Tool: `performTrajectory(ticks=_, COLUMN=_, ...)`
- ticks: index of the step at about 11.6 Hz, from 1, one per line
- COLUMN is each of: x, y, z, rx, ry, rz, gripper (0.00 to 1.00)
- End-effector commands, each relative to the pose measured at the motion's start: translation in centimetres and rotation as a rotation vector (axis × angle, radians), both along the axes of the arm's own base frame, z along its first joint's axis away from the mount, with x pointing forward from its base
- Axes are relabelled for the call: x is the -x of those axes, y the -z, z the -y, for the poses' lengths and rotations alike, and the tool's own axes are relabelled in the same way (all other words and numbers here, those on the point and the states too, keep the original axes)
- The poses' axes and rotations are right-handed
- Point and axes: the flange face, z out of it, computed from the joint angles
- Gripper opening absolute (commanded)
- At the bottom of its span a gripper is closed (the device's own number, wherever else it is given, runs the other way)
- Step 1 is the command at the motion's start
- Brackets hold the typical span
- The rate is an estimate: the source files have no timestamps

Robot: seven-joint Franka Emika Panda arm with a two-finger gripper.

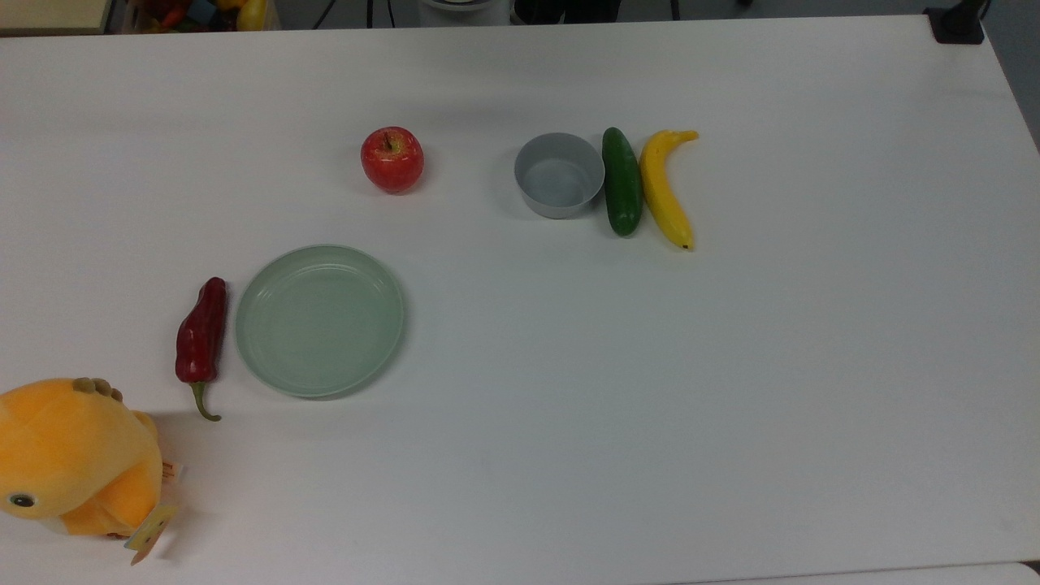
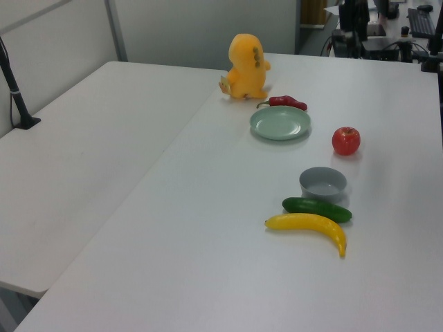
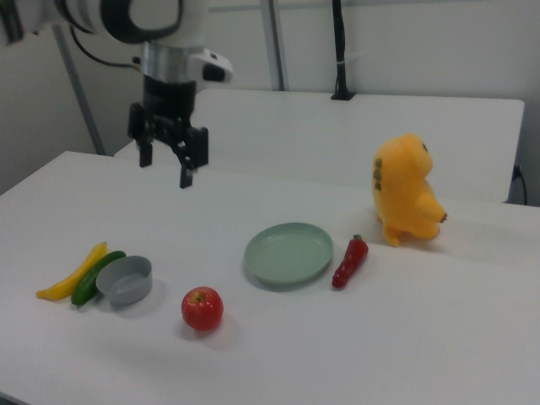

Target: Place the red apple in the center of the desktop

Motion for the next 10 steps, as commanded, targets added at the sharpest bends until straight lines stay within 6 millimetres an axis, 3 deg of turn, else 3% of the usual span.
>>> performTrajectory(ticks=1, x=3.3, y=-4.3, z=-3.3, rx=0.025, ry=0.029, rz=0.052, gripper=1.00)
performTrajectory(ticks=5, x=5.6, y=-5.8, z=-8.7, rx=0.036, ry=0.043, rz=0.107, gripper=1.00)
performTrajectory(ticks=7, x=5.1, y=-4.7, z=-11.2, rx=0.035, ry=0.010, rz=0.163, gripper=1.00)
performTrajectory(ticks=10, x=3.5, y=-2.0, z=-12.5, rx=0.070, ry=-0.021, rz=0.232, gripper=1.00)
